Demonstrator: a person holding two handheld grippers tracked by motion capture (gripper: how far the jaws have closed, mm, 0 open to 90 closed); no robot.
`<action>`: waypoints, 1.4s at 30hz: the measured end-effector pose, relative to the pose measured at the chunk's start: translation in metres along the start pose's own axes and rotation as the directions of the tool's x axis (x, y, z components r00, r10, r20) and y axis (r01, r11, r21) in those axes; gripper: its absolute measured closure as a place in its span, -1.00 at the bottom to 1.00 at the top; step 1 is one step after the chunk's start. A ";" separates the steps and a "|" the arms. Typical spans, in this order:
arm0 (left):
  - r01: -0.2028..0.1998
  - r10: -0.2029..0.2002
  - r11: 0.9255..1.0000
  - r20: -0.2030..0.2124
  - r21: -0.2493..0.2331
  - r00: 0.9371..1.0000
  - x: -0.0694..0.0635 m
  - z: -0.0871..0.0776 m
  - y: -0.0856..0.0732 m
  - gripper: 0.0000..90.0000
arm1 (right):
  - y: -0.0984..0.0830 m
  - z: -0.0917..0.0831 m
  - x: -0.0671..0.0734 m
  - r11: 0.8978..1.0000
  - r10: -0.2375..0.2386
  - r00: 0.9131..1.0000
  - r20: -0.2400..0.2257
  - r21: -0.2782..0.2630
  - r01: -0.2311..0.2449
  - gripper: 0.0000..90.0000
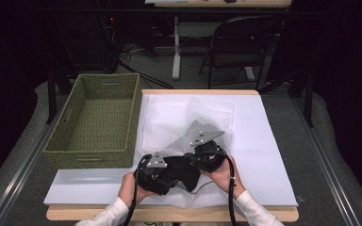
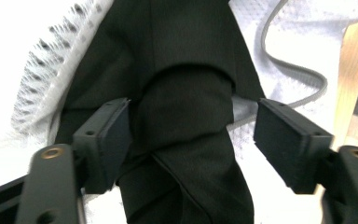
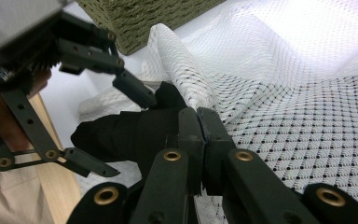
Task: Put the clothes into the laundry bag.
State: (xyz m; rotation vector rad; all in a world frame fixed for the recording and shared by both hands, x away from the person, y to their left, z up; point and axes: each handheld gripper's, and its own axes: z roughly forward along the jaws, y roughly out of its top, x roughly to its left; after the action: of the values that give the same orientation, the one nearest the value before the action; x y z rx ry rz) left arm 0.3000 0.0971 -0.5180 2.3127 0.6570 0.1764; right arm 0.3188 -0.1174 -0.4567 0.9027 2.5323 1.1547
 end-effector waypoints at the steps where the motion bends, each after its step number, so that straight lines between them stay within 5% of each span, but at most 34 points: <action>1: -0.001 0.001 1.000 -0.003 -0.005 1.000 -0.001 0.002 -0.001 -0.30 | 0.000 0.000 0.000 1.000 0.002 1.000 0.001 0.000 -0.002 0.98; 6: -0.026 0.024 0.999 -0.041 -0.047 0.999 -0.005 0.010 -0.005 0.40 | -0.001 0.001 -0.003 1.000 0.006 1.000 -0.003 0.004 -0.006 0.98; 11: 0.023 -0.025 0.998 -0.027 -0.061 0.999 0.001 0.011 -0.005 0.63 | 0.000 0.002 -0.002 1.000 0.007 1.000 -0.005 0.006 -0.007 0.98; 24: 0.066 -0.076 0.989 -0.069 -0.134 0.995 0.017 0.023 0.023 0.67 | 0.006 -0.002 -0.001 0.999 0.024 1.000 -0.013 -0.037 -0.025 0.99; 35: 0.062 -0.085 0.982 -0.127 -0.177 0.988 0.025 0.036 0.037 0.66 | 0.008 -0.006 -0.001 0.997 0.047 0.998 -0.028 -0.064 -0.049 0.99; 42: 0.052 -0.065 0.990 -0.097 -0.130 0.993 0.025 0.035 0.032 0.29 | 0.005 -0.005 -0.004 0.997 0.052 0.998 -0.027 -0.061 -0.054 0.99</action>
State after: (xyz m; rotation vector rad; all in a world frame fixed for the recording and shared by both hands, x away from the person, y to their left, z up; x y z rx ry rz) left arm 0.3449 0.0689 -0.5232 2.1703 0.7418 0.3019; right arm 0.3222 -0.1206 -0.4498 0.9513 2.4918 1.2608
